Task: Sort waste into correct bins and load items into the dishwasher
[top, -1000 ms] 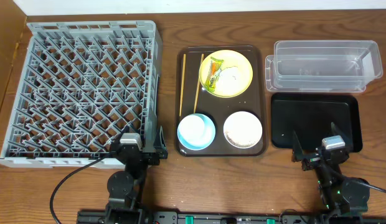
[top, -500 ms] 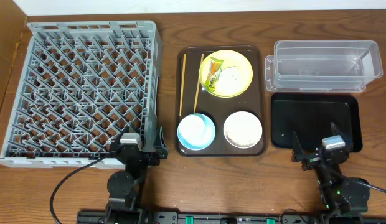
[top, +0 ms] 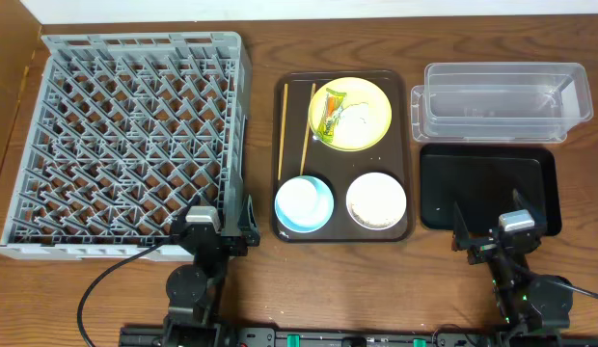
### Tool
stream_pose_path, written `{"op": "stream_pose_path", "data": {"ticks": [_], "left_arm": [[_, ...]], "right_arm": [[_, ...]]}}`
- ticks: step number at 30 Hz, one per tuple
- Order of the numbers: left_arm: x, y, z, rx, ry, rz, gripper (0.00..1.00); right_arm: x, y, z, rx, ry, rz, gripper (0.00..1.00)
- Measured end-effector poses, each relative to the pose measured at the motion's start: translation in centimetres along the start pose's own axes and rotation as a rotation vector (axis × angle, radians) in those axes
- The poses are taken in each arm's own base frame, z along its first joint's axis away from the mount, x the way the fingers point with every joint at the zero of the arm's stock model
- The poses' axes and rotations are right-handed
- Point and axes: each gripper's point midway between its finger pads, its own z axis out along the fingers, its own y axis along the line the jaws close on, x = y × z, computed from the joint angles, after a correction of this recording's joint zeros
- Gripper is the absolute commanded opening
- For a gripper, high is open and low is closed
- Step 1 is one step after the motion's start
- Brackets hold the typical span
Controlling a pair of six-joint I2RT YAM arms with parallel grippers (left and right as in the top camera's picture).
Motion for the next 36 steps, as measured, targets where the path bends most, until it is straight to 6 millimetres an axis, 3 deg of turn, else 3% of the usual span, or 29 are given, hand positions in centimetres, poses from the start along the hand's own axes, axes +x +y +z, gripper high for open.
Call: {"op": "stream_pose_path", "data": {"ticks": [28, 31, 32, 36], "left_arm": [[0.1, -0.4, 0.0, 0.024, 0.004, -0.004, 0.98], [0.1, -0.7, 0.0, 0.040, 0.007, -0.030, 0.98], [0.1, -1.0, 0.0, 0.059, 0.010, -0.043, 0.98], [-0.2, -2.1, -0.4, 0.114, 0.035, -0.057, 0.98]], "right_arm": [[-0.5, -0.1, 0.0, 0.003, -0.022, -0.004, 0.99], [-1.8, 0.4, -0.1, -0.027, -0.076, -0.008, 0.99], [-2.9, 1.2, -0.2, -0.072, -0.122, -0.014, 0.99], [-4.2, 3.0, -0.6, -0.182, -0.171, 0.012, 0.99]]}}
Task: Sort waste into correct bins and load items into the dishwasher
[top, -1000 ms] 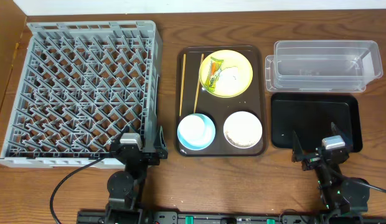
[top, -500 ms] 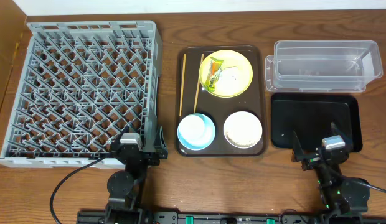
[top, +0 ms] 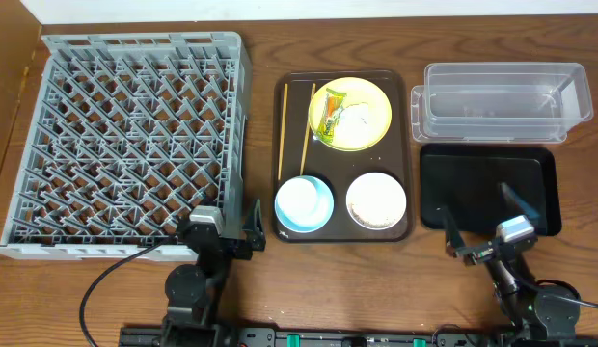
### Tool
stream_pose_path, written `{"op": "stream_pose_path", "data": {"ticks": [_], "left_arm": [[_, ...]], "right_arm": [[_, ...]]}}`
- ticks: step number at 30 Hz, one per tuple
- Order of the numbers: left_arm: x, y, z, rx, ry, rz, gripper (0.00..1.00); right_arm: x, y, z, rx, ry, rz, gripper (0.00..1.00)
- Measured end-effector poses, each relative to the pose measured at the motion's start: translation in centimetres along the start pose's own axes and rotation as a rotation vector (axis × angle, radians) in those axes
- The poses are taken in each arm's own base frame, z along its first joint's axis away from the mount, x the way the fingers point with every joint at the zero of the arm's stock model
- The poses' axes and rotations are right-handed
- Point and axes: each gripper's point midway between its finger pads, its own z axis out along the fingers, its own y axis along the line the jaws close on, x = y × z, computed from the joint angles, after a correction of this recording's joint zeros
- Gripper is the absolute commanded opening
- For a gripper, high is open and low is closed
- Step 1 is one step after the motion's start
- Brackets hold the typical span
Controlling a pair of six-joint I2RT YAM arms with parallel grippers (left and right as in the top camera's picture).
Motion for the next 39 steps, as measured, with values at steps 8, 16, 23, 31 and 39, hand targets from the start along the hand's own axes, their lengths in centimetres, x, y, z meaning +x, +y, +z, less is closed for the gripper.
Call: {"op": "stream_pose_path", "data": {"ticks": [8, 16, 23, 31, 39], "left_arm": [[-8.4, -2.5, -0.4, 0.019, 0.103, -0.018, 0.98], [-11.0, -2.8, 3.1, -0.032, 0.353, -0.053, 0.98], [-11.9, -2.9, 3.7, -0.037, 0.377, -0.056, 0.98], [-9.4, -2.5, 2.5, -0.062, 0.490, -0.068, 0.98], [-8.4, -2.3, 1.9, -0.073, 0.540, -0.074, 0.98]], "right_arm": [[-2.8, 0.5, 0.6, -0.052, 0.255, 0.158, 0.99], [-5.5, 0.4, 5.2, -0.170, 0.647, 0.255, 0.99], [-9.2, 3.4, 9.8, -0.453, 0.605, 0.442, 0.99], [-5.9, 8.7, 14.5, -0.489, 0.856, 0.556, 0.99], [-0.6, 13.6, 19.7, -0.313, 1.148, 0.192, 0.99]]}}
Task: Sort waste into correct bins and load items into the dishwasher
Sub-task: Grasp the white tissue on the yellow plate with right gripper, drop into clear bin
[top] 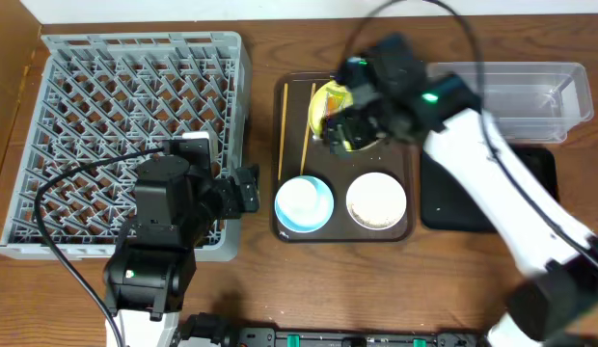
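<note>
A brown serving tray [407,154] in the middle of the table holds a yellow plate [327,97], two chopsticks [283,125], a blue bowl [304,203] and a white bowl [376,200]. My right gripper [339,127] reaches in over the yellow plate and covers most of it. The waste on the plate is hidden beneath it, and blur keeps its jaws from being read. My left gripper [247,189] hovers over the right front corner of the grey dishwasher rack [106,116], just left of the blue bowl. Its fingers are apart and hold nothing.
A clear plastic bin [530,92] stands at the back right. In front of it lies a black tray [540,164], partly hidden by my right arm. The left arm's cable loops over the rack's front edge.
Both arms have left the front edge of the table. The right gripper is now over the yellow plate. The left gripper is now over the rack's right front corner, beside the blue bowl.
Both arms were parked low at the table's front edge with their grippers open. Then the right gripper had turned a little while the left stayed put. Now both are raised, right over the plate and left by the rack's corner. No object has moved.
</note>
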### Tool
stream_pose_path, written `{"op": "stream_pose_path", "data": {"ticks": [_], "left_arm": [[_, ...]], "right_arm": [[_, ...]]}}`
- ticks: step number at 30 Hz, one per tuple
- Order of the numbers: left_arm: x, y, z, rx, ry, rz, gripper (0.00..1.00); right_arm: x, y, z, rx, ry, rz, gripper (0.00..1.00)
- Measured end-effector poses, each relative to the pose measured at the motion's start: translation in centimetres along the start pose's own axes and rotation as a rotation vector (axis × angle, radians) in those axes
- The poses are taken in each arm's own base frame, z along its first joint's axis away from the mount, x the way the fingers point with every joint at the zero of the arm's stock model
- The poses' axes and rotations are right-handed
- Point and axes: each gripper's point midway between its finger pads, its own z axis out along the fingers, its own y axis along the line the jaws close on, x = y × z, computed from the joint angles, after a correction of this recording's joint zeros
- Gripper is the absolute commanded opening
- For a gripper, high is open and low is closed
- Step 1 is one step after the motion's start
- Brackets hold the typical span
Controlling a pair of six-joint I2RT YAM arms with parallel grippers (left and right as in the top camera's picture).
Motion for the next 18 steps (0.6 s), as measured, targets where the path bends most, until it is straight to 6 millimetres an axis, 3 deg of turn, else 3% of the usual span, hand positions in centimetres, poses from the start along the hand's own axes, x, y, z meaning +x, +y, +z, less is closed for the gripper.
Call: {"op": "stream_pose_path", "data": {"ticks": [2, 5, 8, 11, 15, 18], "left_arm": [[0.2, 0.1, 0.0, -0.002, 0.010, -0.001, 0.98], [0.3, 0.1, 0.0, -0.003, 0.011, -0.001, 0.98], [0.3, 0.1, 0.0, -0.003, 0.012, -0.002, 0.98], [0.3, 0.1, 0.0, -0.003, 0.013, -0.002, 0.98], [0.3, 0.1, 0.0, -0.003, 0.012, -0.001, 0.98], [0.3, 0.1, 0.0, -0.003, 0.012, -0.001, 0.98]], "right_arm": [[-1.4, 0.2, 1.4, 0.037, -0.022, -0.039, 0.99], [-3.6, -0.3, 2.9, 0.076, -0.093, -0.053, 0.72], [-4.7, -2.6, 5.3, 0.134, -0.113, 0.010, 0.68], [-4.4, -6.3, 9.1, 0.181, -0.082, 0.064, 0.63], [-2.3, -10.5, 13.6, 0.225, -0.003, 0.111, 0.62], [-1.5, -12.1, 15.1, 0.242, 0.022, 0.132, 0.67]]}}
